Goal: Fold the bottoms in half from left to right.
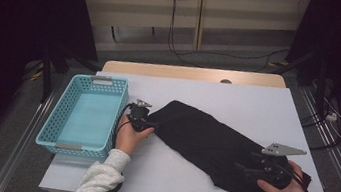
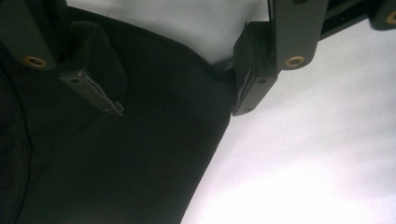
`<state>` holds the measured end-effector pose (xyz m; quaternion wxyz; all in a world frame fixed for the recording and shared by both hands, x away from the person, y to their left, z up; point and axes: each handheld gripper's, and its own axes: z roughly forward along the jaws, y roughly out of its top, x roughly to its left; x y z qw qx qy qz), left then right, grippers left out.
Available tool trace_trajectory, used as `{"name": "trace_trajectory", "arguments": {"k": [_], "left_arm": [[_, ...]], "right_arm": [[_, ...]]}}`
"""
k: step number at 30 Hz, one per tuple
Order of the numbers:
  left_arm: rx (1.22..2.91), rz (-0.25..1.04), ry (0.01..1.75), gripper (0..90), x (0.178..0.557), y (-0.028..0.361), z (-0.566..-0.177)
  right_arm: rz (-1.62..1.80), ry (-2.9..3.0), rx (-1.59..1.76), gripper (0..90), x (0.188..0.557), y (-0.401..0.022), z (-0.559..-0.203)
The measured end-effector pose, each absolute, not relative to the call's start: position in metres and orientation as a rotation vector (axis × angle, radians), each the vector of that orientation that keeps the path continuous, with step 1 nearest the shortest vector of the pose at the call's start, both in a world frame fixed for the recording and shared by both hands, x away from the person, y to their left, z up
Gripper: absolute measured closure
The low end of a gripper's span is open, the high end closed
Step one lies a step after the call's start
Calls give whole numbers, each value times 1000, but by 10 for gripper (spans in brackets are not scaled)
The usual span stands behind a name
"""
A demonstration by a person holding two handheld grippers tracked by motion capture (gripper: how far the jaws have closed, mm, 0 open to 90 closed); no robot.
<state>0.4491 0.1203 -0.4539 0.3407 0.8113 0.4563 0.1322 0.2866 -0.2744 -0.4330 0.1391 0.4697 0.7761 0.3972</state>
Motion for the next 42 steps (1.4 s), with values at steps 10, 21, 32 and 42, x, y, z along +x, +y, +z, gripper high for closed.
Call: {"name": "trace_trajectory", "arguments": {"k": [10,21,32,42], "left_arm": [[2132,306,1220,501,451,116,-449],[2106,187,1248,749,451,114,-448],[2059,74,1300,832,457,117,-445],[2104,115,1324,838,465,117,-416]], "right_arm": [[1142,2242,1357,283,282,-276,-434],[1143,2226,1366,282,279,-279,-434],[1171,2235,1339,258,278,-279,-434],[1197,2199,1361,215,277,-285,-432]]}}
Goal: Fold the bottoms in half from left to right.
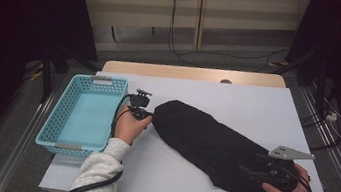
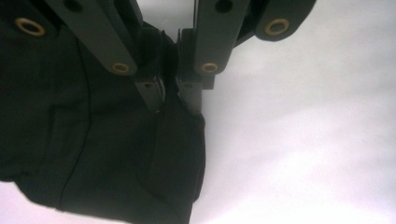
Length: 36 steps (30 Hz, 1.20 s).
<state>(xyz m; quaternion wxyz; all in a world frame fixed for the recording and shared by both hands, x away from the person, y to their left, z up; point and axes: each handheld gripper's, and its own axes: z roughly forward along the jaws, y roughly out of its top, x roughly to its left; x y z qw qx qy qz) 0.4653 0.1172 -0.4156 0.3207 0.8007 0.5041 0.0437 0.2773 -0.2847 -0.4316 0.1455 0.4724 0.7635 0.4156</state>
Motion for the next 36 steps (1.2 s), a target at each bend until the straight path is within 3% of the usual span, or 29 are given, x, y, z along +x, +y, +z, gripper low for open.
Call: {"name": "trace_trajectory", "arguments": {"k": [36], "left_arm": [[2108,99,1425,839,482,154,-385]], "right_arm": [[1223,2214,1345,176,285,-279,-431]]}}
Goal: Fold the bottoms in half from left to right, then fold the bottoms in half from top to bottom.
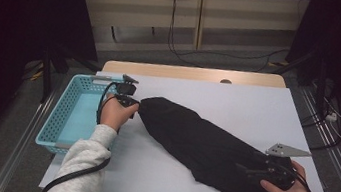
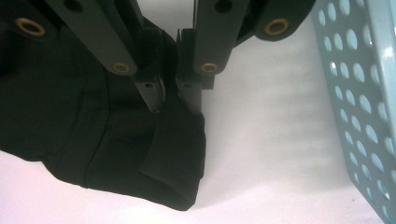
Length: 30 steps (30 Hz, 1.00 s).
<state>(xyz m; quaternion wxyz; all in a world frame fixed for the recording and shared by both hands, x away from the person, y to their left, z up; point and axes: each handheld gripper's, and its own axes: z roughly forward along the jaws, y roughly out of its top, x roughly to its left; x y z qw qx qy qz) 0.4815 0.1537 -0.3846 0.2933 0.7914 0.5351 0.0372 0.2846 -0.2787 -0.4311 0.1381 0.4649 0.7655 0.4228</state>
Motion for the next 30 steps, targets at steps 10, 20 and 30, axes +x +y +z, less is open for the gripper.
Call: {"name": "trace_trajectory", "arguments": {"k": [10,20,30], "left_arm": [[2116,120,1432,838,482,157,-383],[2114,132,1451,838,485,164,-379],[2099,149,1466,838,489,173,-374]], "right_arm": [[1235,2245,1312,171,290,-272,-431],[1236,2244,1302,163,291,-274,-431],[1232,2251,1301,163,292,-273,-431]]}}
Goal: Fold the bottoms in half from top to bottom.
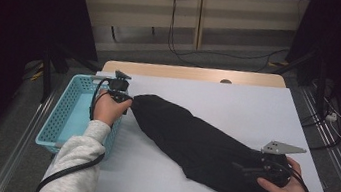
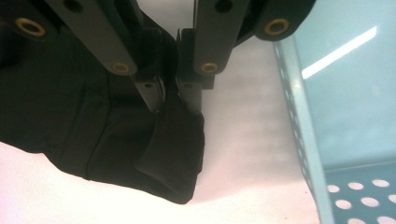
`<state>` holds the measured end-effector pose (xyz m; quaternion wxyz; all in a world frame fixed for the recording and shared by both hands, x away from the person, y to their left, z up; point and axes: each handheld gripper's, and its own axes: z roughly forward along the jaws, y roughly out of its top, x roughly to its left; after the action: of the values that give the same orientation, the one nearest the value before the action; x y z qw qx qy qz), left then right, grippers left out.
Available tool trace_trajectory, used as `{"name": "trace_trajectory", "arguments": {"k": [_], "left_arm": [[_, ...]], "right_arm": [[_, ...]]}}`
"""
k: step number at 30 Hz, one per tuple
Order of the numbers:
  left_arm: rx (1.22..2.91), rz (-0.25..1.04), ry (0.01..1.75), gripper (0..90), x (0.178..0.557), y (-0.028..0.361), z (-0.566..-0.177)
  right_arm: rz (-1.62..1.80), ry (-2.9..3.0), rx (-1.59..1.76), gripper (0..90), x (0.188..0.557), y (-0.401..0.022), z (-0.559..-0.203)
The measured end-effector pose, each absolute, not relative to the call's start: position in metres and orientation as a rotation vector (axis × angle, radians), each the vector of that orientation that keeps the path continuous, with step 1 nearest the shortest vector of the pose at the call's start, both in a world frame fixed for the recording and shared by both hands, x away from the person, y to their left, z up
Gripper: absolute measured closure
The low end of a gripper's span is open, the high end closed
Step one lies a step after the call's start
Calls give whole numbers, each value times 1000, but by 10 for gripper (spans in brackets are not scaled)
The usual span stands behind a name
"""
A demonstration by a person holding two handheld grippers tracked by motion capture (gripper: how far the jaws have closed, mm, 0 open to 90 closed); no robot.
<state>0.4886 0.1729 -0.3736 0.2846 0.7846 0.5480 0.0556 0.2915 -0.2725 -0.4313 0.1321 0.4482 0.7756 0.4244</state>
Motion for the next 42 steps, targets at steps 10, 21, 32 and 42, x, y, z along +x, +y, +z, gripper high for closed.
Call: {"name": "trace_trajectory", "arguments": {"k": [10,21,32,42], "left_arm": [[2105,207,1486,839,494,181,-365],[2102,178,1418,838,484,169,-361],[2150,104,1268,837,463,132,-368],[2144,12,1184,836,442,114,-399]], "right_arm": [[1235,2240,1300,163,291,-274,-430],[1227,2244,1299,163,292,-273,-430],[1219,2252,1298,162,292,-272,-432],[1212,2258,1298,159,291,-271,-432]]}}
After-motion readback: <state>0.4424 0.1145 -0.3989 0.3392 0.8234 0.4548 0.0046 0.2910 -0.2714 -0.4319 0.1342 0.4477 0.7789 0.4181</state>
